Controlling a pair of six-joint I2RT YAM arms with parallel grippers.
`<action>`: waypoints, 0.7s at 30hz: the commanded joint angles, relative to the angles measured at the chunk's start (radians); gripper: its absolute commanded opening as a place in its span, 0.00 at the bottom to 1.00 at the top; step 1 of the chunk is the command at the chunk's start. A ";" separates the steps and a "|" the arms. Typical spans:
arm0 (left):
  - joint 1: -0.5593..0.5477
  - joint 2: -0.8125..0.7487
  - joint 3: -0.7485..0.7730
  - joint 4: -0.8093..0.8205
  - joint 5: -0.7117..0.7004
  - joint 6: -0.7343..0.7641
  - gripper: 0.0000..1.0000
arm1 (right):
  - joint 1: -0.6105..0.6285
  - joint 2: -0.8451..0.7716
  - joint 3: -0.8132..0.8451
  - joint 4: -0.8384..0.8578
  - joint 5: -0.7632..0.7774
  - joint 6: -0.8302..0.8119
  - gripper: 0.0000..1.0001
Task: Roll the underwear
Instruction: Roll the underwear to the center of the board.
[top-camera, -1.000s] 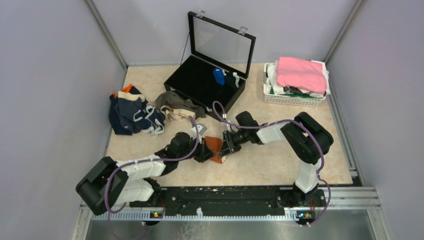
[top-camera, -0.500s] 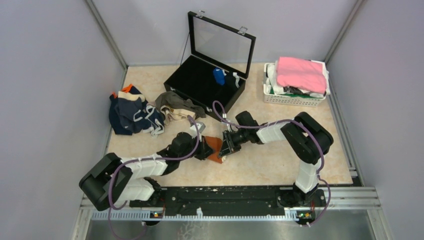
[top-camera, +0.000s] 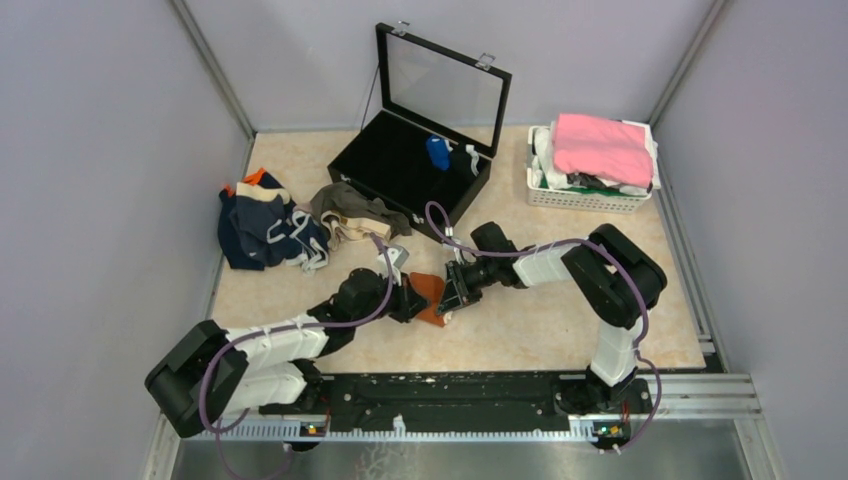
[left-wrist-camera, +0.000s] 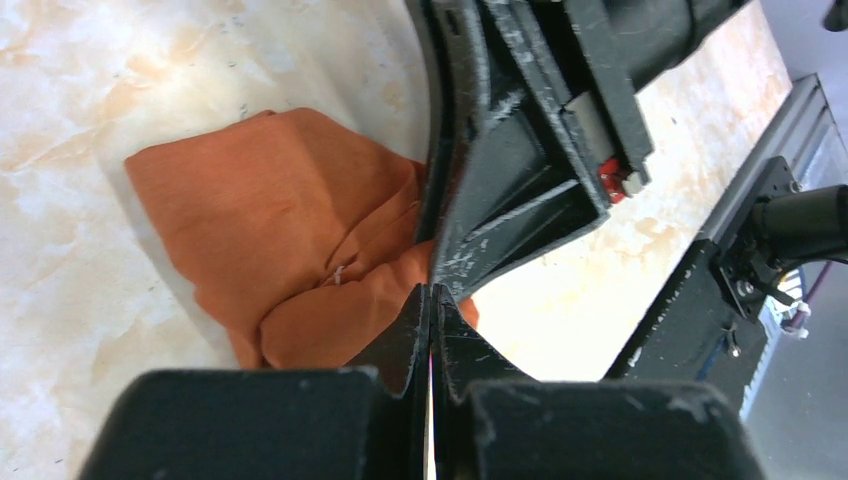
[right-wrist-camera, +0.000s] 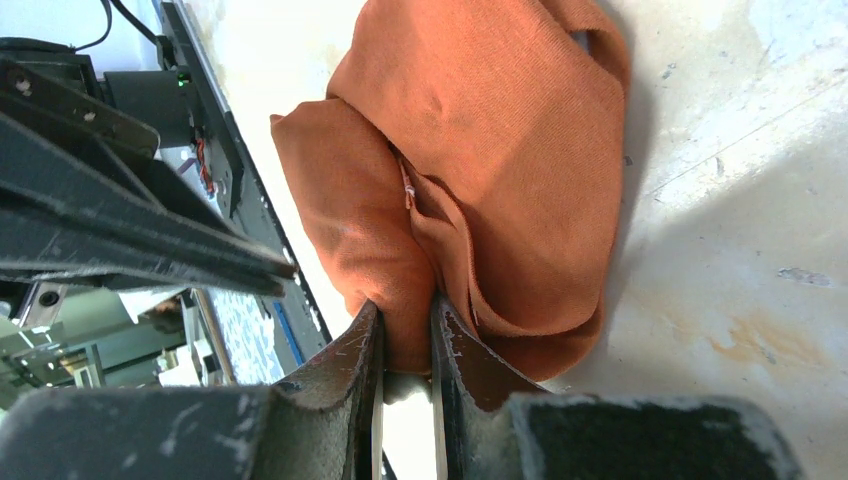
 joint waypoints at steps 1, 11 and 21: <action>-0.037 -0.029 0.035 -0.010 -0.007 0.006 0.00 | -0.019 0.013 0.022 -0.026 0.100 -0.021 0.13; -0.047 0.051 0.010 0.002 -0.088 -0.017 0.00 | -0.019 0.011 0.021 -0.027 0.100 -0.025 0.15; -0.047 0.136 -0.008 0.001 -0.154 -0.039 0.00 | -0.018 -0.038 0.022 -0.048 0.128 -0.032 0.29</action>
